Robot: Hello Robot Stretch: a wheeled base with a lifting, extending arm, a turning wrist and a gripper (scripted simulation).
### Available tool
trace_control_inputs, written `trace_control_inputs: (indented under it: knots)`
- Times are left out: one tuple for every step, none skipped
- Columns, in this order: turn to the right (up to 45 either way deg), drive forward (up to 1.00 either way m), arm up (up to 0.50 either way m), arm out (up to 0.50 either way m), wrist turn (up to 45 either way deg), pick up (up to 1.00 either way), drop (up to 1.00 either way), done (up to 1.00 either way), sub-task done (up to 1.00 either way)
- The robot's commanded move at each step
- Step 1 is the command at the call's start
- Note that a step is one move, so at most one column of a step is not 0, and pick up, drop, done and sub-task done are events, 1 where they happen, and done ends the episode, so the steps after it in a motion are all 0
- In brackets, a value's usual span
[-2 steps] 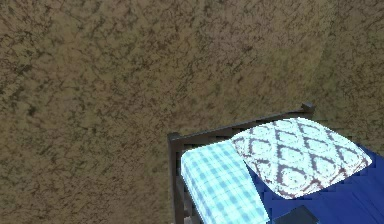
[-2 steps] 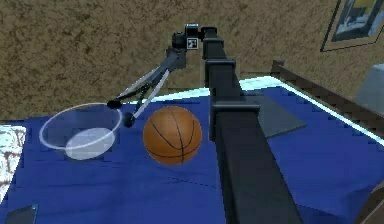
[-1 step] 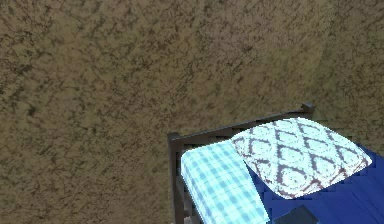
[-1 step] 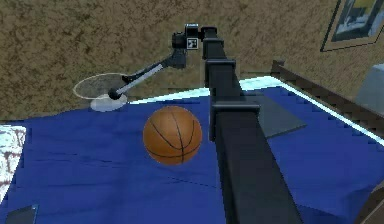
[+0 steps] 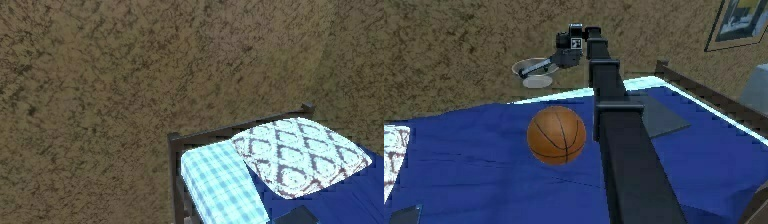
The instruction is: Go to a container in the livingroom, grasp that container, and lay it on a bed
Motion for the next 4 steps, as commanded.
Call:
trace_control_inputs:
  knots:
    - [0.0, 0.00, 0.00, 0.00, 36.0, 0.00, 0.00, 0.00, 0.00]
    - [0.0, 0.00, -0.02, 0.00, 0.0, 0.00, 0.00, 0.00, 0.00]
    - [0.0, 0.00, -0.32, 0.00, 0.0, 0.00, 0.00, 0.00, 0.00]
    - [0.0, 0.00, 0.00, 0.00, 0.0, 0.00, 1.00, 0.00, 0.00]
